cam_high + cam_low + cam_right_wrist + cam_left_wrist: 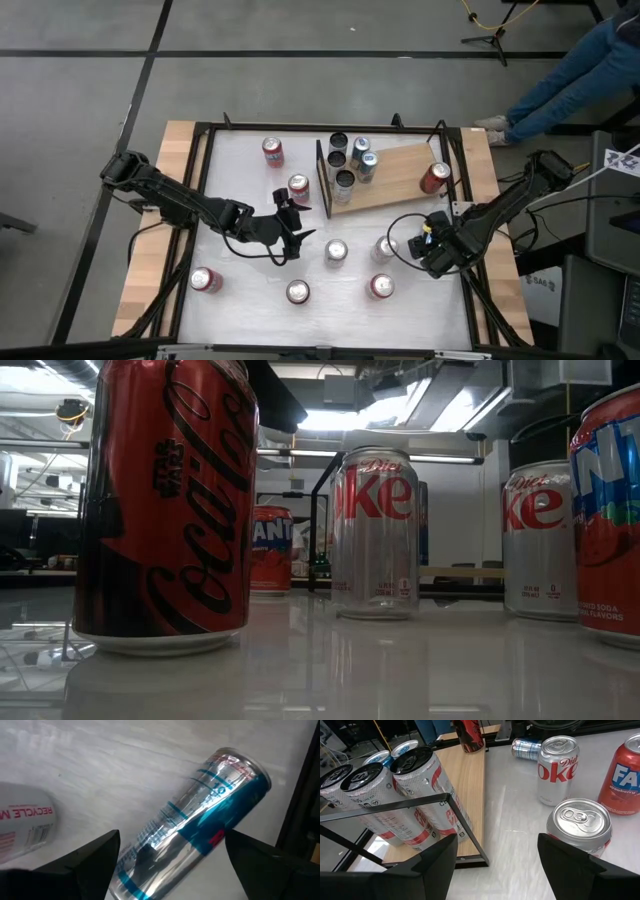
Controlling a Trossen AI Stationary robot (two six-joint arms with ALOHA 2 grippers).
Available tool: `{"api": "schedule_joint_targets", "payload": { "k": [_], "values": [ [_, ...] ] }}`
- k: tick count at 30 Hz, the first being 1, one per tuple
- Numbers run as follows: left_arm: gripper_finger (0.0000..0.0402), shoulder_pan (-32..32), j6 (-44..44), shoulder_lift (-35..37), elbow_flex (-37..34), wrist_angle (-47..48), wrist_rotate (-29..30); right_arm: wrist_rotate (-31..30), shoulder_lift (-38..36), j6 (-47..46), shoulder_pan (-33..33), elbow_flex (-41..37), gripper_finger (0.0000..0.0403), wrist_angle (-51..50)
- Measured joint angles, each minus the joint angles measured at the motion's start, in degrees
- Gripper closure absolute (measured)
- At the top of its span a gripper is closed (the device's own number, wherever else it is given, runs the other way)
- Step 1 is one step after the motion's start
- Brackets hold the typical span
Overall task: Place canned beverage on shelf
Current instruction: Put the blue white soda can on the shelf aligned with the other blue white soda cans
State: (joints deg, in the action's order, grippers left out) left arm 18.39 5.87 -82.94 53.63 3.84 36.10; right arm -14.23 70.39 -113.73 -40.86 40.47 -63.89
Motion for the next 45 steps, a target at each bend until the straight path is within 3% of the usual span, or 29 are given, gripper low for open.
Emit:
{"api": "schedule_joint_targets", "payload": {
  "k": [8,19,39,45],
  "values": [
    [0.0136,0.0,0.0,0.0,0.0,0.0,-0.02,0.45,0.0,-0.07,0.0,0.0,0.0052,-0.07],
    [0.0136,0.0,0.02,0.0,0.0,0.0,0.0,3.31,-0.02,-10.42,0.0,-2.41,0.0052,2.15],
    [0.0136,0.02,0.22,0.0,0.0,0.0,0.0,3.35,-0.02,-10.97,0.0,-10.31,0.0052,11.98],
    [0.0136,0.01,0.2,0.0,0.0,0.0,-0.01,3.33,-0.02,-10.95,0.02,-11.2,0.009,12.85]
  ]
}}
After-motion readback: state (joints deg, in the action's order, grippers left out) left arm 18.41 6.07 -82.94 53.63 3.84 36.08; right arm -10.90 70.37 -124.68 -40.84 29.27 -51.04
